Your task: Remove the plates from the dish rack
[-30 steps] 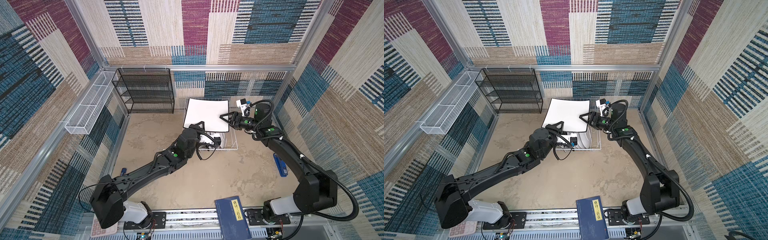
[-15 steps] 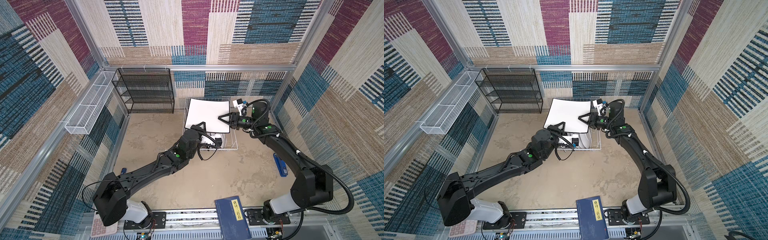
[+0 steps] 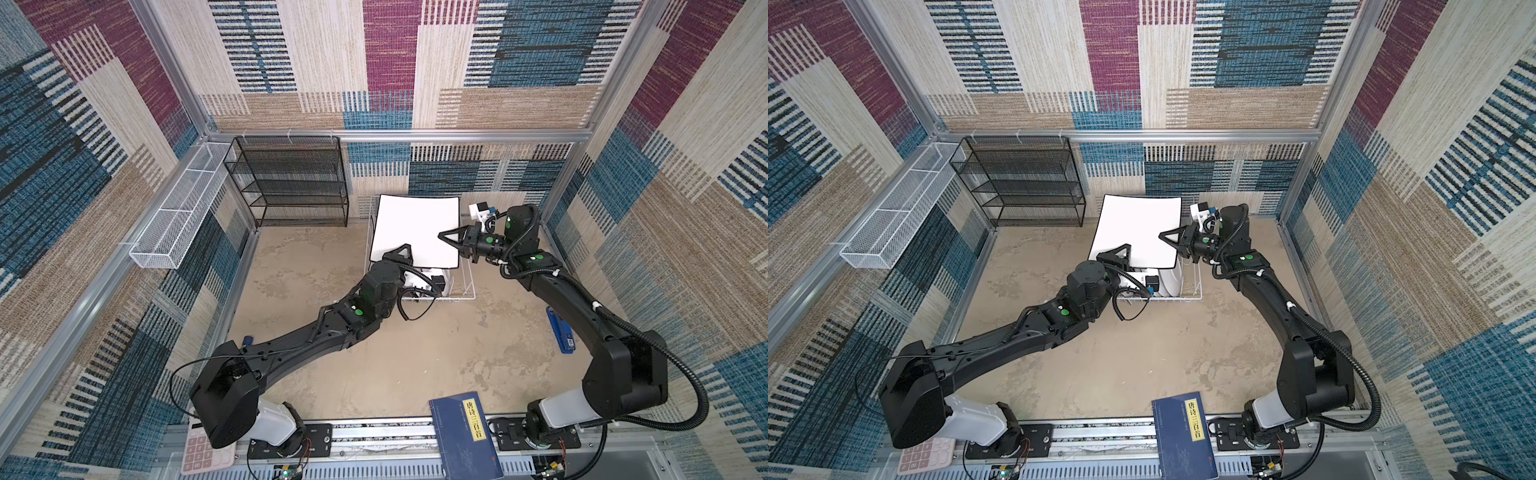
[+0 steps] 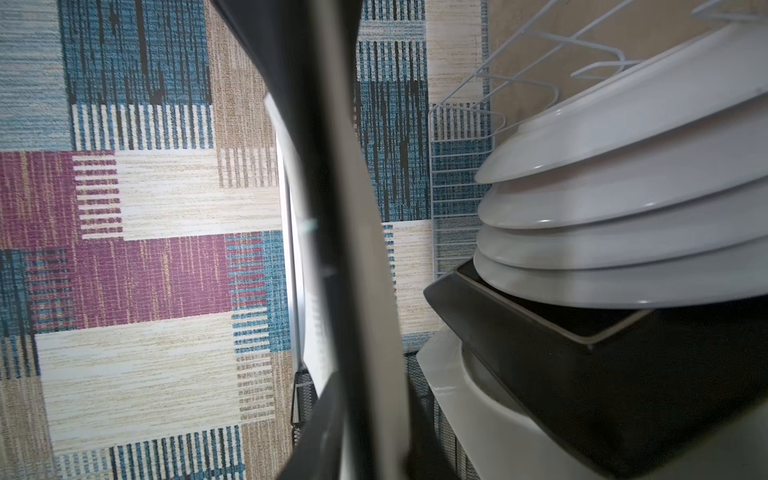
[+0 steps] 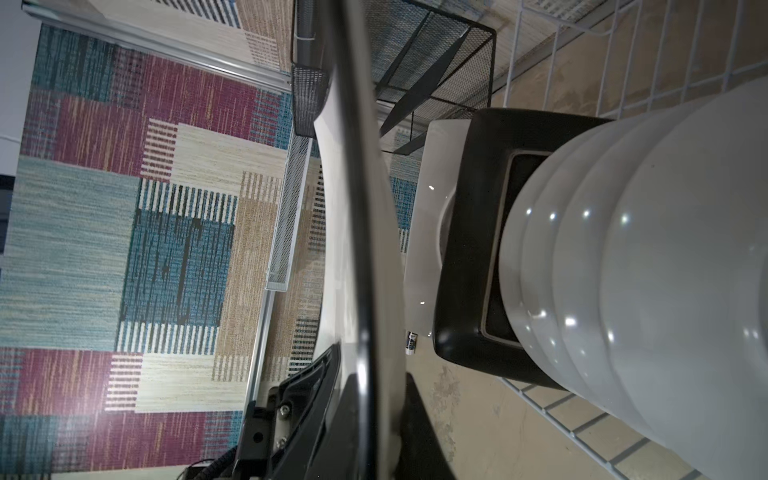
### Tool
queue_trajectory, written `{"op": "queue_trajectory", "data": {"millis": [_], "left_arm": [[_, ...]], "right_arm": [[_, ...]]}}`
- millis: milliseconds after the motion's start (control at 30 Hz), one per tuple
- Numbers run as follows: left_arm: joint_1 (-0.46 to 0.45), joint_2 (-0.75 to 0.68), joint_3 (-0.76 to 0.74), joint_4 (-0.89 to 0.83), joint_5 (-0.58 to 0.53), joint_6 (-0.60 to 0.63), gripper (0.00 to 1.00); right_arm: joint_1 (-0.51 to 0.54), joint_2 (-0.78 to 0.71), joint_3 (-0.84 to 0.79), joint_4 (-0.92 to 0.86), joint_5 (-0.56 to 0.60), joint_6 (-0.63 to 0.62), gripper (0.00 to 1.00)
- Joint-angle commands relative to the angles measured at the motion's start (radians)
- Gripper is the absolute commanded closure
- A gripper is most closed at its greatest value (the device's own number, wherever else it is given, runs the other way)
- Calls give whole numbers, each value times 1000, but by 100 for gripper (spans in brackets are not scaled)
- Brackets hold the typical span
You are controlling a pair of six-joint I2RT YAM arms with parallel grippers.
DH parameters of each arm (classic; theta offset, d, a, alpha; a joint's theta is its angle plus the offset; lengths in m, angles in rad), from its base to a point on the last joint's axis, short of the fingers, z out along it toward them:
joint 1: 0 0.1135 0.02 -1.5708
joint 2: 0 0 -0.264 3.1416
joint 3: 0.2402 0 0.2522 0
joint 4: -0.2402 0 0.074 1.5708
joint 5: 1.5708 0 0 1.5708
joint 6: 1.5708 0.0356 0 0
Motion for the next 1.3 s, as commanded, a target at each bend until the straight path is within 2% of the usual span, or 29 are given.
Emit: {"op": "queue_trajectory", "data": {"millis": [0, 100, 133, 300, 333, 500, 567, 733, 933, 1067, 1167, 1267], "left_arm": [[3, -12, 8, 159, -41, -89, 43], [3, -33, 5, 112, -36, -131, 21], [3, -47, 9, 67, -31, -150, 17], [3, -128, 20, -117, 9, -302, 9], [3, -146, 24, -155, 15, -336, 4], [3, -222, 76, -332, 48, -572, 1], [4, -246, 127, -429, 103, -690, 1], [30, -267, 262, -537, 232, -1001, 1], [179, -191, 461, -719, 413, -1421, 1], [318, -104, 595, -822, 629, -1666, 1], [388, -31, 660, -859, 749, -1785, 1], [418, 46, 714, -927, 794, -1827, 1]], "right_arm": [[2, -19, -17, 120, -11, -60, 100], [-6, -33, -23, 149, 2, -39, 100], [-11, -42, -35, 172, 9, -25, 100], [-52, -62, -51, 248, 21, 19, 100], [-59, -65, -49, 249, 29, 15, 100], [-89, -80, -57, 245, 92, 0, 100], [-95, -91, -67, 242, 123, -14, 100], [-104, -109, -80, 239, 155, -51, 100], [-106, -114, -93, 260, 126, -81, 100], [-106, -128, -116, 299, 88, -114, 100], [-106, -136, -123, 329, 68, -124, 100], [-107, -128, -116, 338, 38, -127, 100]]}}
